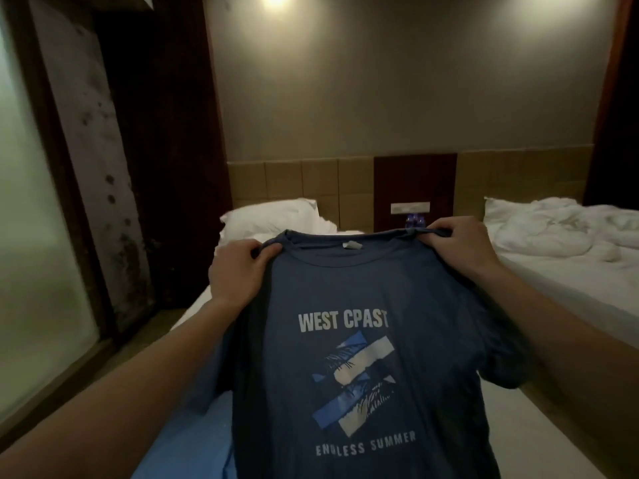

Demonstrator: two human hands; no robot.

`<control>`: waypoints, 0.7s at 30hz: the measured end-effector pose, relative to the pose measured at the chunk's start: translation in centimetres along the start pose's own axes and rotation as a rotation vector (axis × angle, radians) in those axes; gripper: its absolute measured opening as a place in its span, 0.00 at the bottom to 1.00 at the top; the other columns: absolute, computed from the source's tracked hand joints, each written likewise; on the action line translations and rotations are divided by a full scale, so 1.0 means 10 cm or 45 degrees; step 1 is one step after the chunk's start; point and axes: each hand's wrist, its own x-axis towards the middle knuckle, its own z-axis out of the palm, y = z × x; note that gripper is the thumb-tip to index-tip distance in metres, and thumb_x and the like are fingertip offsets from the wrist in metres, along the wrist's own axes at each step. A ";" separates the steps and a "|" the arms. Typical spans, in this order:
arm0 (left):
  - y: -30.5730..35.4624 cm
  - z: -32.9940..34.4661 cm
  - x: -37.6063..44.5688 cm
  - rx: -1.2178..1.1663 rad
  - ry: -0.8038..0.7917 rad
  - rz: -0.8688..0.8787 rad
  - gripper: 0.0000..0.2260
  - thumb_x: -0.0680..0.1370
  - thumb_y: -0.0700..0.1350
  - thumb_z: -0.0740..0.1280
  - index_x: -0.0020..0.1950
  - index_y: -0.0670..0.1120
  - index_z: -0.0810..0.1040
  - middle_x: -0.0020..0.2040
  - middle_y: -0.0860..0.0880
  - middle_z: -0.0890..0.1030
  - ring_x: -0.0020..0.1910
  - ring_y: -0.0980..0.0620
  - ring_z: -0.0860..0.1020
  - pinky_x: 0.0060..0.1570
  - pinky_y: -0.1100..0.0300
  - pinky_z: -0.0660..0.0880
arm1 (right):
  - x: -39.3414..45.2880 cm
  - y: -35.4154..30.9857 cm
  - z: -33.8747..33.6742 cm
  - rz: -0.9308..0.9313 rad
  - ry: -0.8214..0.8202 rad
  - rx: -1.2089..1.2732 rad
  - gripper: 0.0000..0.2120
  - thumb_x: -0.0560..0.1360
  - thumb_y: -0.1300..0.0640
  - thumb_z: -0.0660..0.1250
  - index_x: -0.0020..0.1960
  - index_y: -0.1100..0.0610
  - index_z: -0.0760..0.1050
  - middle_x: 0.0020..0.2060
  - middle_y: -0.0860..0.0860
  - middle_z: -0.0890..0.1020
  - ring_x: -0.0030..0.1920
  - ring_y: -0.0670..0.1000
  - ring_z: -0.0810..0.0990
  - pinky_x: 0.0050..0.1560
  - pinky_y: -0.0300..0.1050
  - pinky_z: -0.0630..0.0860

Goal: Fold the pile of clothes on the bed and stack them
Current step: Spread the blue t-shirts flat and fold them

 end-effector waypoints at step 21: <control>-2.64 4.59 -0.52 0.348 -0.576 -0.357 0.16 0.81 0.58 0.61 0.40 0.48 0.74 0.41 0.47 0.80 0.43 0.44 0.78 0.37 0.55 0.66 | 0.37 3.50 4.26 0.468 -0.380 -0.517 0.19 0.75 0.37 0.64 0.38 0.51 0.82 0.36 0.53 0.83 0.48 0.61 0.77 0.52 0.53 0.71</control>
